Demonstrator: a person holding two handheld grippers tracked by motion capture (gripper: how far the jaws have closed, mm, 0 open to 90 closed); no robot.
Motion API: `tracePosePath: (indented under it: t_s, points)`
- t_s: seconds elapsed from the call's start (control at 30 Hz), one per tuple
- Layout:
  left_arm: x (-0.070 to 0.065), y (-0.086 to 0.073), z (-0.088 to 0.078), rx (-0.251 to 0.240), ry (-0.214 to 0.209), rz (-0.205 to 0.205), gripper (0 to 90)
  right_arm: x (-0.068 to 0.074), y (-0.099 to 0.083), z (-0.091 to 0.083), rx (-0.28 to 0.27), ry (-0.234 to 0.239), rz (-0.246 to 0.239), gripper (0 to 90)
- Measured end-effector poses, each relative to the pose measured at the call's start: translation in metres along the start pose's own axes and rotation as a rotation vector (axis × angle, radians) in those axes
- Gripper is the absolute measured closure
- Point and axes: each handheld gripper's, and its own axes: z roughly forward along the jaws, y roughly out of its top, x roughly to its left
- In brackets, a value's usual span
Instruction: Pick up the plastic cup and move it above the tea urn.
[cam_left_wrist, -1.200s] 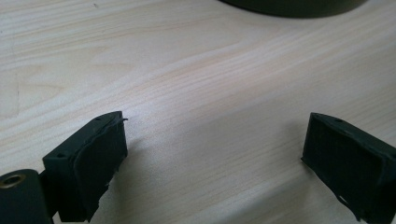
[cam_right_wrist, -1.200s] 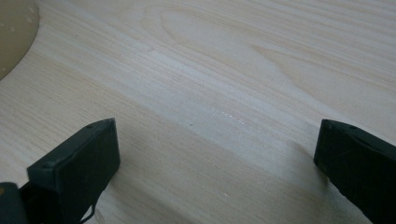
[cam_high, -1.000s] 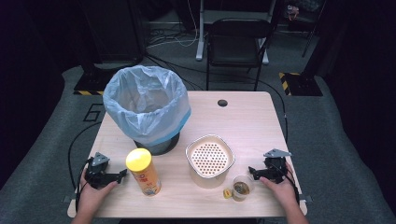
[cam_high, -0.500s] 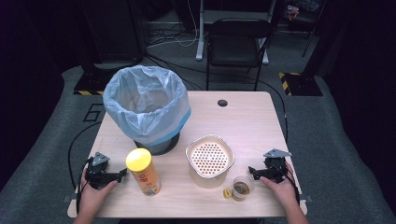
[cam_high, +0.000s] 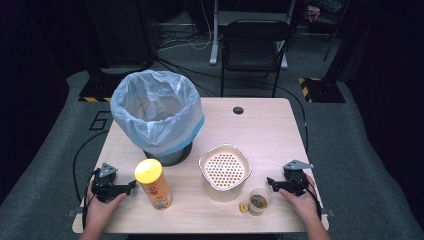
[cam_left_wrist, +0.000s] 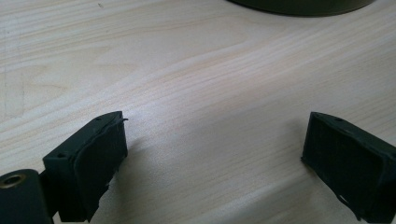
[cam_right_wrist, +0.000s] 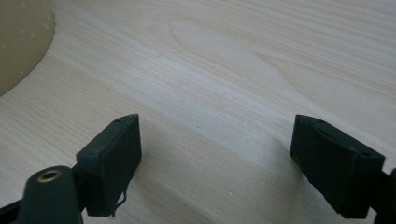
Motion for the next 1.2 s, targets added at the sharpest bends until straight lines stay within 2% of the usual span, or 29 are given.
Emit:
tracePosePath:
  t_s: [0.07, 0.13, 0.23, 0.37, 0.5, 0.63, 0.93, 1.07, 1.2]
  points:
    - [0.000, 0.001, -0.001, 0.018, -0.003, 0.002, 6.2, 0.000, 0.001, -0.002, 0.012, 0.004, 0.006, 20.7]
    - [0.000, 0.001, -0.001, 0.019, -0.002, 0.002, 6.2, 0.000, 0.001, -0.004, 0.007, 0.003, -0.005, 22.1]
    - [-0.001, 0.000, -0.002, 0.029, -0.005, -0.007, 6.2, 0.001, 0.001, -0.009, 0.008, 0.004, 0.006, 23.2]
    - [-0.002, 0.000, -0.002, 0.028, 0.000, -0.014, 6.4, 0.002, 0.003, -0.014, 0.001, -0.004, -0.014, 24.2]
    - [-0.002, 0.000, -0.002, 0.020, 0.004, -0.011, 6.3, 0.005, 0.007, -0.024, -0.016, 0.003, -0.007, 25.6]
    - [-0.002, 0.000, -0.002, 0.020, 0.005, -0.013, 6.4, 0.008, 0.011, -0.031, -0.023, 0.006, -0.035, 25.7]
    - [-0.003, 0.000, -0.001, 0.007, 0.013, -0.018, 6.4, 0.016, 0.025, -0.047, -0.046, 0.041, -0.050, 25.6]
    - [-0.003, 0.000, -0.001, 0.006, 0.016, -0.022, 6.4, 0.018, 0.030, -0.054, -0.051, 0.056, -0.042, 25.6]
    - [-0.003, 0.000, -0.001, 0.005, 0.017, -0.023, 6.4, 0.019, 0.036, -0.062, -0.079, 0.077, -0.036, 25.6]
